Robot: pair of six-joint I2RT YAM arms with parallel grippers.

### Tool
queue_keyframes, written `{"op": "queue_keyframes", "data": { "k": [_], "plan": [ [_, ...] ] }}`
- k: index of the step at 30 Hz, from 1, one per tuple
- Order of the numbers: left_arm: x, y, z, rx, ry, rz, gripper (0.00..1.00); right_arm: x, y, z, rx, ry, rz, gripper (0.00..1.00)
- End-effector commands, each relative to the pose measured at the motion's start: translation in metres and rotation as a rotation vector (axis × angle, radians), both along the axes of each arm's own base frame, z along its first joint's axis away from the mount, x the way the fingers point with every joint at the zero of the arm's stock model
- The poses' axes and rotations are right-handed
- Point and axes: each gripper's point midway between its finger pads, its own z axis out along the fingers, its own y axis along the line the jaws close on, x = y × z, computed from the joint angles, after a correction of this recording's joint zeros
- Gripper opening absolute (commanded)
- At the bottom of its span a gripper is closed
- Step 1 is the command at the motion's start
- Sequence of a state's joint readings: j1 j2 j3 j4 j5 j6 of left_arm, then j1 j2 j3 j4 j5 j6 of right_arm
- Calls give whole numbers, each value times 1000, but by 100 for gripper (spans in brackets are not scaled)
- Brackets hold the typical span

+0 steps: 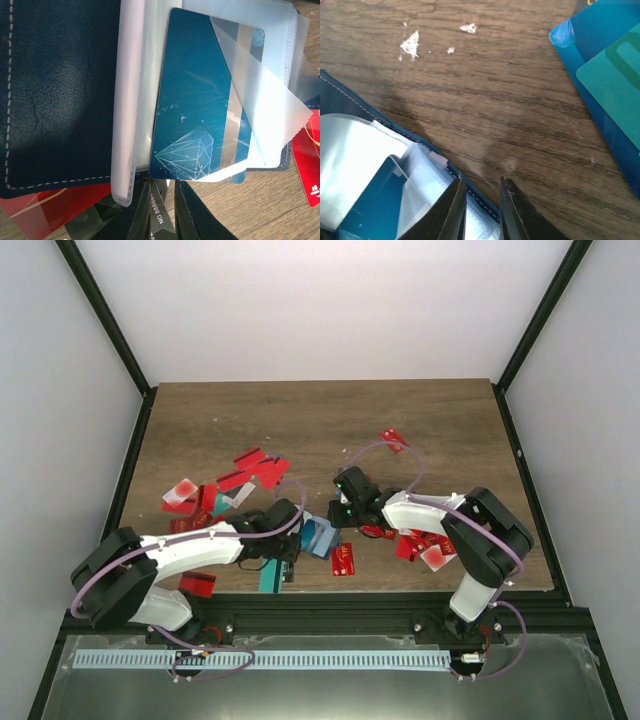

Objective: Put the credit cards into the card holder

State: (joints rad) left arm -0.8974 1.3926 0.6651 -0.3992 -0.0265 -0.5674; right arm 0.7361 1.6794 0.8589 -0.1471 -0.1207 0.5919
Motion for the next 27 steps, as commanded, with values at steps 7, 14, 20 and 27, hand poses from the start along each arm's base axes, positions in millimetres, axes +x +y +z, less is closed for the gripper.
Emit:
{"op": "queue_keyframes", "data": {
  "k": [7,14,20,27],
  "plan": [
    [6,-16,-7,-43,-10,-28,16,1,13,-4,37,9,50,18],
    [12,-34,-4,-89,-11,-48,16,0,19,-2,62,15,70,18],
    [18,-44,8,-126,-30,-43,17,2,18,0,57,2,68,18],
    [20,-50,14,-151,-32,-43,17,13,12,19,28,-71,50,24]
  ]
}}
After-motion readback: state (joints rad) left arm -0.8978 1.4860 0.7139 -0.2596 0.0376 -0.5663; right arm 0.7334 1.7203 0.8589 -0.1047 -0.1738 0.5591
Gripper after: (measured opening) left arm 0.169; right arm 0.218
